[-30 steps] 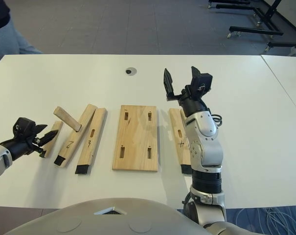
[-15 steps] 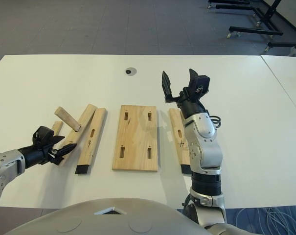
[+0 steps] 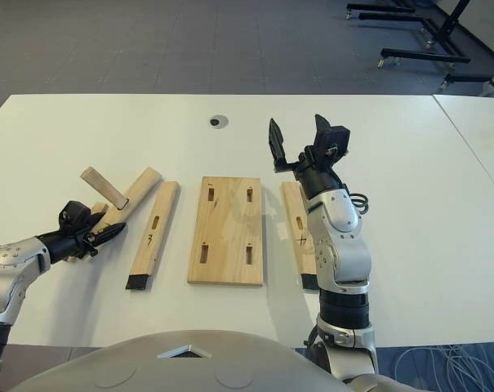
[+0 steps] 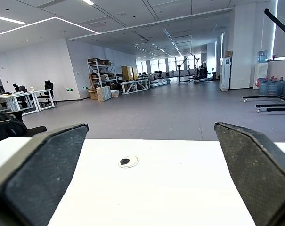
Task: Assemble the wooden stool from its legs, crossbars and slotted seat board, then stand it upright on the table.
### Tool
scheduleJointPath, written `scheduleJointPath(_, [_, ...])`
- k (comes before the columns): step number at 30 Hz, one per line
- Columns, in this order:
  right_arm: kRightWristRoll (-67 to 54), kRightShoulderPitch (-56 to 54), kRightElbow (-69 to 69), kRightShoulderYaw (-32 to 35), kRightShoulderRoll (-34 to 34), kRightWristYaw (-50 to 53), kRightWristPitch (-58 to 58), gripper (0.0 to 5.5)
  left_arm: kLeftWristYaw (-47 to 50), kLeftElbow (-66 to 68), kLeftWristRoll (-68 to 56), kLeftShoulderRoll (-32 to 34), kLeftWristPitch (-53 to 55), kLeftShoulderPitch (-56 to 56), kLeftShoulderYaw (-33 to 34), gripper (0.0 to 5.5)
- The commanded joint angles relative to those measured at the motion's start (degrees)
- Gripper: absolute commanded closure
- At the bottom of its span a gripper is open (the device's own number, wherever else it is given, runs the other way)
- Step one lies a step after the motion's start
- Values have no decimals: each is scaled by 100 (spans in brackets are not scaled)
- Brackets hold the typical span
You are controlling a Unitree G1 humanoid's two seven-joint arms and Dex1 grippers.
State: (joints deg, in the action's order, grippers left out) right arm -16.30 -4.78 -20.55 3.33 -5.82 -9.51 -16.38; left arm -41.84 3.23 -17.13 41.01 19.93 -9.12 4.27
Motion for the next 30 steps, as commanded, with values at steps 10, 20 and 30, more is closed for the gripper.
scheduleJointPath(10, [50, 52, -61, -65, 0, 55, -113, 59, -337, 1134, -242, -741, -942, -64, 130, 346])
scheduleJointPath(20, [-108, -124, -7, 35, 7, 13, -153, 59, -841, 826, -1412, -964, -929, 240, 1083, 346])
scheduleJointPath(30, [-3684, -611, -611, 87, -102, -1702, -1843, 59, 86, -2515, -4370, -1314, 1621, 1027, 852, 346])
